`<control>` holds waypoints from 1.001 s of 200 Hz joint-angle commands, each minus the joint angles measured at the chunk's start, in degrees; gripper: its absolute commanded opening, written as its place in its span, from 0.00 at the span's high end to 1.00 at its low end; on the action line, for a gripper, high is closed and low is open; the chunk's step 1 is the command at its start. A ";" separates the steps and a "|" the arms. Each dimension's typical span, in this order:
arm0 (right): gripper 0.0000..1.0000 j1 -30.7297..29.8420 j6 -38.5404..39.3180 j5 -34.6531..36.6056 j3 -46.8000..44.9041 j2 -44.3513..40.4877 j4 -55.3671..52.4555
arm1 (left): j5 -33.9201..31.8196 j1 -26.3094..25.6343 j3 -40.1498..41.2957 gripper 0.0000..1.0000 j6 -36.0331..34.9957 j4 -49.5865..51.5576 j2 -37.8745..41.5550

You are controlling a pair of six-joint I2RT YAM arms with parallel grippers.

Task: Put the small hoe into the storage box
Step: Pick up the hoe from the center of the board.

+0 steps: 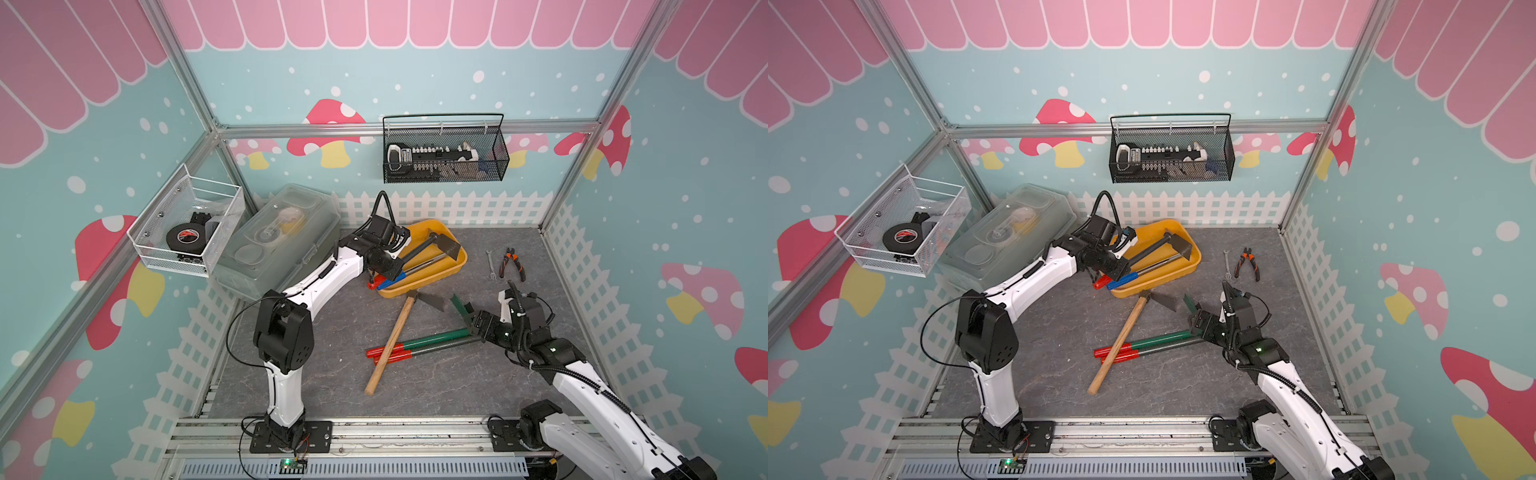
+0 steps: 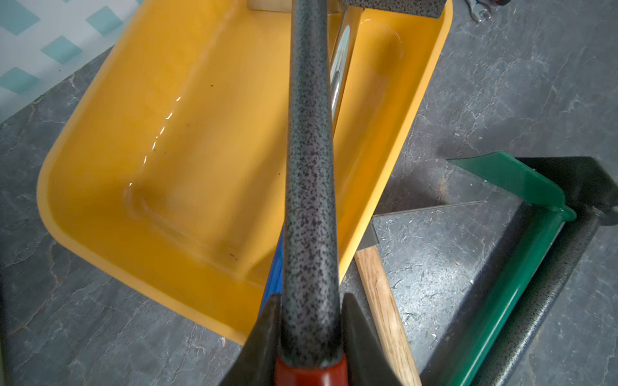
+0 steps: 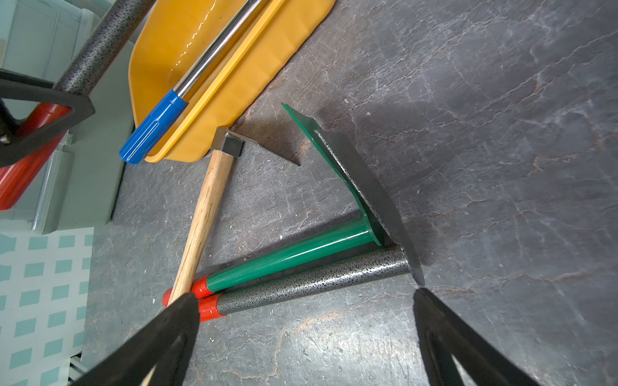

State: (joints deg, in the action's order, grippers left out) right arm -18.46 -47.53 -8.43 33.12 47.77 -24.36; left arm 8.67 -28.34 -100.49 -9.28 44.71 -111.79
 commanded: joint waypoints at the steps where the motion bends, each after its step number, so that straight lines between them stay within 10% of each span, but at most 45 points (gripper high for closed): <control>1: 0.01 0.33 0.42 0.60 -0.30 -0.92 -1.78 | 3.26 1.12 -4.68 1.00 -2.21 -4.96 -0.80; 200: 0.01 0.44 0.42 0.61 -0.02 -1.23 -2.85 | 5.37 6.17 -12.37 1.00 -3.41 -6.83 -13.07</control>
State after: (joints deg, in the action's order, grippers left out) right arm -18.35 -47.37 -8.40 33.12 47.05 -26.24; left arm 11.81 -23.75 -109.23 -11.18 42.89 -123.55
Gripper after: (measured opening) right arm 0.986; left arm 0.264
